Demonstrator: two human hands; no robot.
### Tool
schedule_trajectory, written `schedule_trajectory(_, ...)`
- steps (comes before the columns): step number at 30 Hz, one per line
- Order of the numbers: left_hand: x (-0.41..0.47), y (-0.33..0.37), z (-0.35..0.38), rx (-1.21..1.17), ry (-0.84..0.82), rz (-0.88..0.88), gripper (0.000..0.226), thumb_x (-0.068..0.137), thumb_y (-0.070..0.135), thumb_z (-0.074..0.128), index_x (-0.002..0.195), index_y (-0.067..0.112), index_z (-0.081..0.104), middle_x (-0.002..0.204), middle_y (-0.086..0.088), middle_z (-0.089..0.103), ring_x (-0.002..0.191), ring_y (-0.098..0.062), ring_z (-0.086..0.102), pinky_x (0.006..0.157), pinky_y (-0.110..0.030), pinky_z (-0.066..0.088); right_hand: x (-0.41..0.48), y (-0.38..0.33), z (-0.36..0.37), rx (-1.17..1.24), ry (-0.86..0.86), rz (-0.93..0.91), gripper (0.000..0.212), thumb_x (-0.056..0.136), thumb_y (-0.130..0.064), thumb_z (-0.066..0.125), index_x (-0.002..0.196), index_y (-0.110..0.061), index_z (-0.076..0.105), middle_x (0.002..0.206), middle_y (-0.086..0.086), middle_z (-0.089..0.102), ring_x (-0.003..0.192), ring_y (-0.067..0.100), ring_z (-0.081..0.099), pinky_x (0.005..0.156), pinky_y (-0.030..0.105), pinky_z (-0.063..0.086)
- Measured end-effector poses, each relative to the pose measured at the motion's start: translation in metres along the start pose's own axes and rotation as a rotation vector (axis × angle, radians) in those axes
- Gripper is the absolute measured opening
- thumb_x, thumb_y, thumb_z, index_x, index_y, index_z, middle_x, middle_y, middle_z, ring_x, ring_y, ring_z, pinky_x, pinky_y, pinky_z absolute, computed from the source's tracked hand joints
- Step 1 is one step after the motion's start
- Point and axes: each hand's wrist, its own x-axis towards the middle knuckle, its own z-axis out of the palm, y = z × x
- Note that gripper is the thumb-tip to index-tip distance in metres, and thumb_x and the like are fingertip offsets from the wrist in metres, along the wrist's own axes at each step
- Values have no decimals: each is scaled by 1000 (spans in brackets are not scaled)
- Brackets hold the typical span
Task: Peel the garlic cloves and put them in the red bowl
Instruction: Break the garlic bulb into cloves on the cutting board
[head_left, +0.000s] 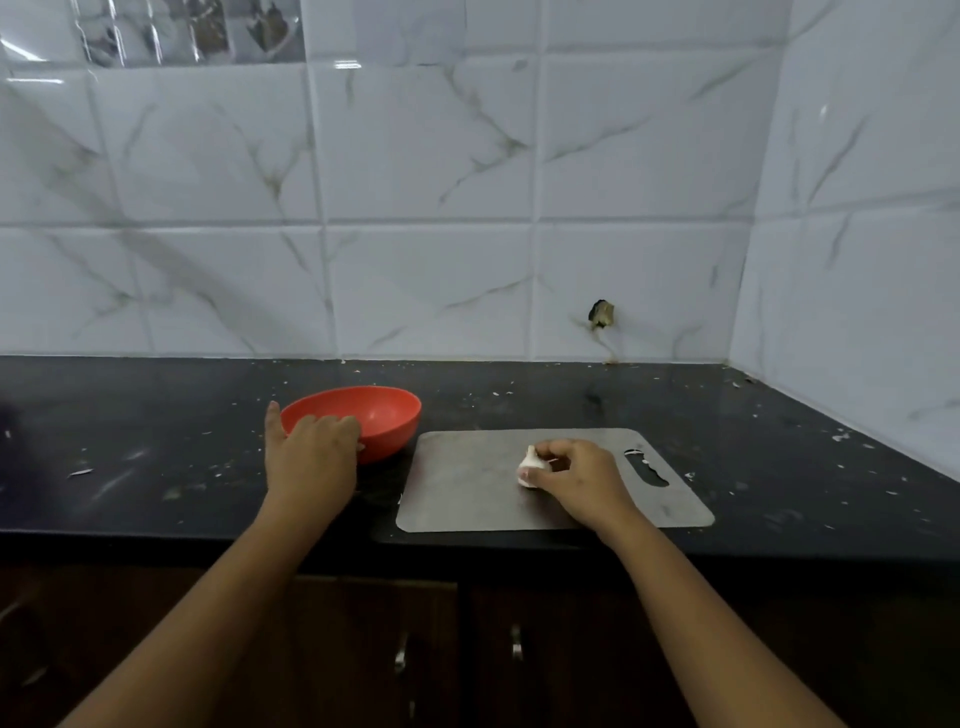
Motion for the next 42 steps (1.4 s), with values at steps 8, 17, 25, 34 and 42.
schedule_trajectory(8,5,110,-3,-871,-385,229,45,83,33,73,123,20,59,116,4,62,91,-13,60,84,-21,44,5,8,1,189,95,47,8,85,-16,73,92,-12,75,87,-1,72,83,10,66,67,7,47)
schedule_trajectory(17,5,148,39,-1027,-245,153,30,76,35,78,102,22,72,93,9,71,86,-4,63,75,-19,50,20,23,-3,375,40,192,10,82,-7,72,77,-15,72,78,6,72,71,16,67,76,35,58)
schedule_trajectory(25,0,150,39,-1000,-163,97,26,77,37,77,97,22,72,90,9,71,76,0,61,62,-6,42,20,9,-1,254,96,110,12,79,0,63,77,-7,73,51,-3,62,45,3,58,48,13,45)
schedule_trajectory(34,-2,149,33,-1004,-180,106,27,81,32,74,102,16,71,94,3,71,81,-6,61,74,-21,50,13,3,-2,113,150,62,17,75,-1,63,81,-14,71,53,-4,62,48,0,57,51,12,46)
schedule_trajectory(42,-1,147,32,-1048,-237,92,25,77,33,77,98,18,73,89,4,72,80,-6,63,74,-25,52,13,6,0,16,208,0,31,71,4,61,80,-24,51,67,14,67,66,20,62,54,11,43)
